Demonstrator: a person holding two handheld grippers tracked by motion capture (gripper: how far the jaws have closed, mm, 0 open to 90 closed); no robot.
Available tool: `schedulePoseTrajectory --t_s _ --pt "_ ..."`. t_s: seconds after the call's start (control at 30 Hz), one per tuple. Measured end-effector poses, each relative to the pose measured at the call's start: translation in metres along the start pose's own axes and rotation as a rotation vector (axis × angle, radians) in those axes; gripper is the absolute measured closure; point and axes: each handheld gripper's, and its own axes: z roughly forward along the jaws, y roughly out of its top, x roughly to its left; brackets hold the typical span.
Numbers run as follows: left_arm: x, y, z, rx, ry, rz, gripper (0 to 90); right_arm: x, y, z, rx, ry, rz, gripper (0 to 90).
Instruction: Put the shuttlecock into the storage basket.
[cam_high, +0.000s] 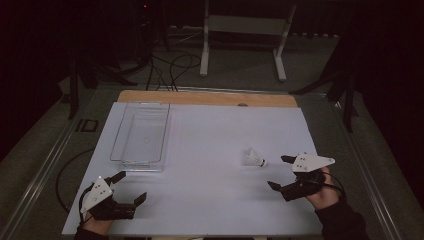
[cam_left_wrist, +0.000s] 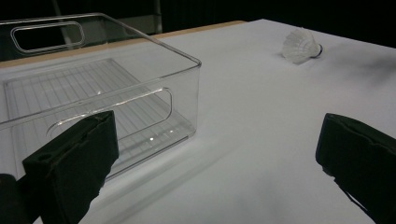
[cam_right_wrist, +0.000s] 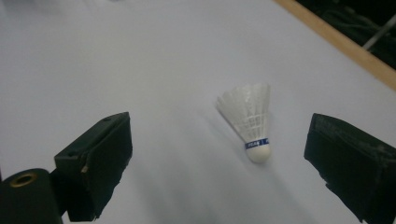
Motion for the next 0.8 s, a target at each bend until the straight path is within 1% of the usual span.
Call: schedulePoseTrajectory --t_s 0.13,0.17,0.33,0.37,0.5,0.6,0.63,0.8 --pt "0.0 0.0 0.0 0.001 -0.001 0.001 0.1 -0.005 0.003 0.003 0.027 0.004 -0.011 7.9" --pt "0.0 0.0 0.0 0.001 -0.001 0.001 0.1 -0.006 0.003 0.003 0.034 -0.002 -0.018 7.9" --pt "0.0 0.0 0.0 0.003 -0.003 0.004 0.1 -0.009 0.005 0.005 0.048 0.0 -0.017 7.9" --pt "0.0 0.0 0.0 0.004 -0.004 0.005 0.1 -0.011 0.006 0.006 0.062 -0.005 -0.021 7.9" --pt "-0.001 0.0 0.0 0.004 -0.005 0.005 0.1 -0.016 0.007 0.008 0.076 -0.009 -0.026 7.9" --pt "0.0 0.0 0.0 0.005 -0.005 0.006 0.1 -0.02 0.007 0.008 0.076 -0.011 -0.028 7.9" --pt "0.0 0.0 0.0 0.006 -0.005 0.006 0.1 -0.023 0.007 0.01 0.087 -0.002 -0.024 7.9" --pt "-0.001 0.0 0.0 0.006 -0.005 0.006 0.1 -0.029 0.008 0.014 0.106 0.017 -0.036 8.0"
